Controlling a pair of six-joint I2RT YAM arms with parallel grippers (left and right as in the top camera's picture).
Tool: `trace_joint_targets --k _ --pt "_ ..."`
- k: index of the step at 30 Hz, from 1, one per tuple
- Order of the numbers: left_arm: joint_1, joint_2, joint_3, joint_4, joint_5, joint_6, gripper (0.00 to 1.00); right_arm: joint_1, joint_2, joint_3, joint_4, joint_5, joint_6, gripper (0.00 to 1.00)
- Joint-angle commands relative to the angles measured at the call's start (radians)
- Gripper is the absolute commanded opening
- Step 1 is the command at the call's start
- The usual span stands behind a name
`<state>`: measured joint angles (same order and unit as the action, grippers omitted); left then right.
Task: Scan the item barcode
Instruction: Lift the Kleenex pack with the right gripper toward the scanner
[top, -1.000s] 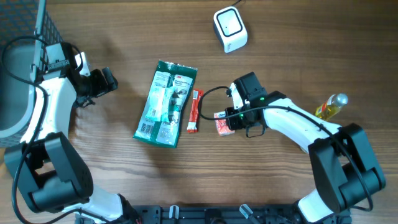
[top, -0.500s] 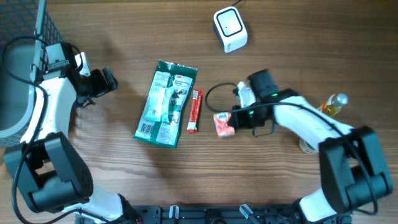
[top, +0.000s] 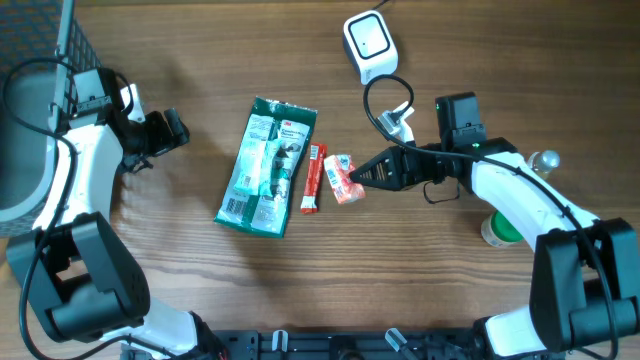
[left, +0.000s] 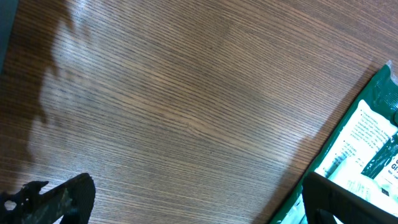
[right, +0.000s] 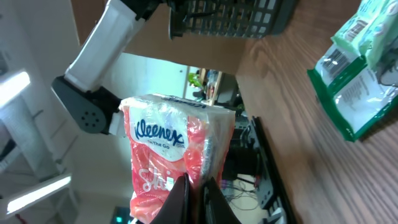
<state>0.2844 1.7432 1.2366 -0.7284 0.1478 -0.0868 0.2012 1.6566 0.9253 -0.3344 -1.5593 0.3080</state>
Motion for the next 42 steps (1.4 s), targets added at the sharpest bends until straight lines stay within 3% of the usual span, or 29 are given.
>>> trace_joint_targets --k 1,29,33,42 --pt "0.010 0.008 -0.007 0.000 0.008 0.008 1.00 0.000 -0.044 0.006 0.006 -0.063 0.013 0.04" --pt "0.010 0.008 -0.007 0.000 0.008 0.008 1.00 0.003 -0.050 0.006 0.013 -0.033 0.007 0.04" --pt "0.010 0.008 -0.007 0.000 0.008 0.008 1.00 0.003 -0.050 0.004 0.012 0.099 0.010 0.04" --pt "0.010 0.008 -0.007 0.000 0.008 0.008 1.00 0.005 -0.048 -0.005 -0.106 0.610 0.004 0.04"
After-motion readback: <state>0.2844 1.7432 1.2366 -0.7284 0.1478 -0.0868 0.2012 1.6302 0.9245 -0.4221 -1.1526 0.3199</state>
